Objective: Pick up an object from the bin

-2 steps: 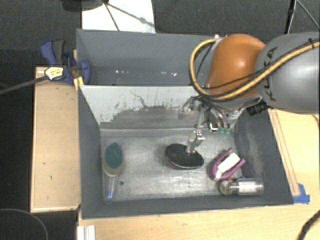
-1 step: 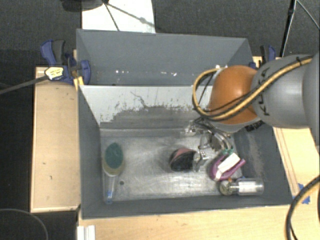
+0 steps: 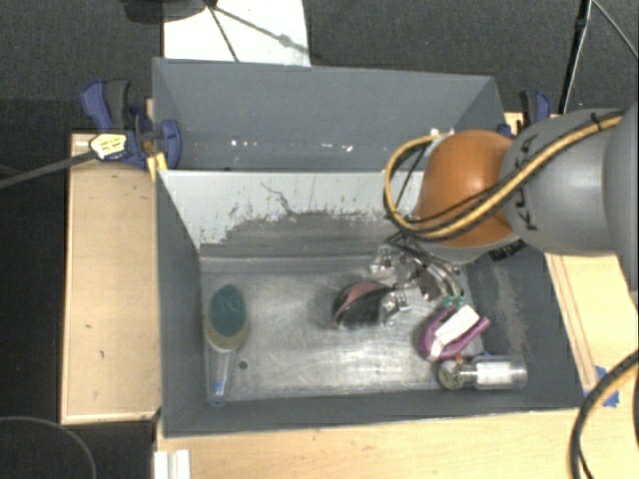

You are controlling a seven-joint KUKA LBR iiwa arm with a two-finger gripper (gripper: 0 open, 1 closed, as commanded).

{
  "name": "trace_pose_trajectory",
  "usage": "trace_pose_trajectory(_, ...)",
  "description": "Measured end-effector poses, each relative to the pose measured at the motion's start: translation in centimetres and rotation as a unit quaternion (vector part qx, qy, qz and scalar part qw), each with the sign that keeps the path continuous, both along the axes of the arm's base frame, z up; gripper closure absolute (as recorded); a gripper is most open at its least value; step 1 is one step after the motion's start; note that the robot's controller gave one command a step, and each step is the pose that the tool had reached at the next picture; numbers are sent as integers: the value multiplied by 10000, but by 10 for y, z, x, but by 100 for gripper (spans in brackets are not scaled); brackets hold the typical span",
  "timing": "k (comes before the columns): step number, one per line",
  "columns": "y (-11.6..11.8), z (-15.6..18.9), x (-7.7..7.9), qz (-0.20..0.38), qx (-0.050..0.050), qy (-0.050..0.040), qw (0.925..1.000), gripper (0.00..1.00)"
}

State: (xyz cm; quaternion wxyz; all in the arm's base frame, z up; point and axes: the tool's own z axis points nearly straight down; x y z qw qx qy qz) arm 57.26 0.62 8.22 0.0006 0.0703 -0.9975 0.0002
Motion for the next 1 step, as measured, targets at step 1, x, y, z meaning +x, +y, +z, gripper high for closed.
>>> trace_pose_trajectory(1,-8,152,9,-89,3,-55,9999,100)
